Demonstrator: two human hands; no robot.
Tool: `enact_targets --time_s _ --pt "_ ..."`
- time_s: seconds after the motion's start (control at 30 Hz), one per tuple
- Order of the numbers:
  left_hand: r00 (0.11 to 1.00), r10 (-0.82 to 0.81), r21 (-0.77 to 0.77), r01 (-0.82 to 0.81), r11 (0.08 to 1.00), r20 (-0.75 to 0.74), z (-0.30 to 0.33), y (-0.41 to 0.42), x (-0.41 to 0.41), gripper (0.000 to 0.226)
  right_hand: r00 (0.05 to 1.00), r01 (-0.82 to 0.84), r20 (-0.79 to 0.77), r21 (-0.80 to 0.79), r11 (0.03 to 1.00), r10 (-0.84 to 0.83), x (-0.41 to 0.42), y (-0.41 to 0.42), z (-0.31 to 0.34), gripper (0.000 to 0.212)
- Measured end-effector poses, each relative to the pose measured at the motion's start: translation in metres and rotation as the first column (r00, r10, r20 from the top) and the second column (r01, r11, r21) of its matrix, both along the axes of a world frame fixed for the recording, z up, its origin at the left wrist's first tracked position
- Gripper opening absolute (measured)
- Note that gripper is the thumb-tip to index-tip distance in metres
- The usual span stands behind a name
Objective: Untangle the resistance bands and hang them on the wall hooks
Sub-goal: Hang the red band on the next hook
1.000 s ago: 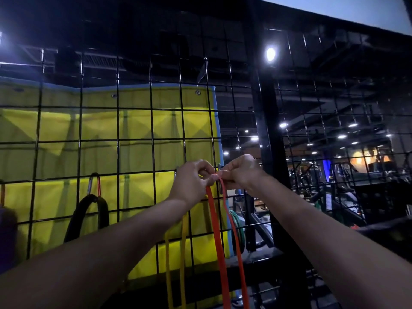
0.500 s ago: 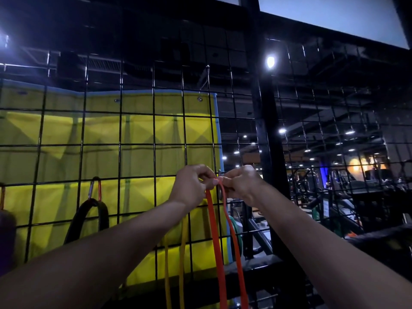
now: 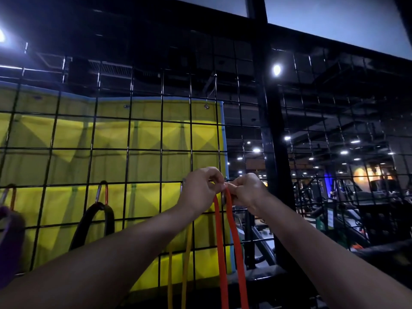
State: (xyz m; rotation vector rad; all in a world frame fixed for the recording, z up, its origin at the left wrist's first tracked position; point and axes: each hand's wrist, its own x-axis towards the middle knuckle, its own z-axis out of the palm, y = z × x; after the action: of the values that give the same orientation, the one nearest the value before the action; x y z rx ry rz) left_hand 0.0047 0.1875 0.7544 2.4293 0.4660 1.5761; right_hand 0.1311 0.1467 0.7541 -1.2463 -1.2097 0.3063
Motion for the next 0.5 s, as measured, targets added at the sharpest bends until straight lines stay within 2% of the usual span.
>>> enact_targets --time_s 0.13,0.27,0.5 --pt "0.998 0.054 0.036 -0.053 0.998 -0.02 -0.001 0.001 0.005 0.004 1.0 -0.022 -0.006 0.016 1.0 0.022 0.002 -0.007 0.0 0.016" --pt "0.992 0.112 0.08 -0.106 0.991 -0.065 0.002 0.005 0.006 0.009 0.999 -0.037 -0.029 0.02 0.999 0.037 0.002 -0.007 0.001 0.029" --pt "0.973 0.137 0.097 -0.12 0.988 -0.185 0.009 -0.002 0.001 0.007 0.999 0.013 0.048 -0.002 1.0 -0.013 0.006 -0.002 0.001 0.026"
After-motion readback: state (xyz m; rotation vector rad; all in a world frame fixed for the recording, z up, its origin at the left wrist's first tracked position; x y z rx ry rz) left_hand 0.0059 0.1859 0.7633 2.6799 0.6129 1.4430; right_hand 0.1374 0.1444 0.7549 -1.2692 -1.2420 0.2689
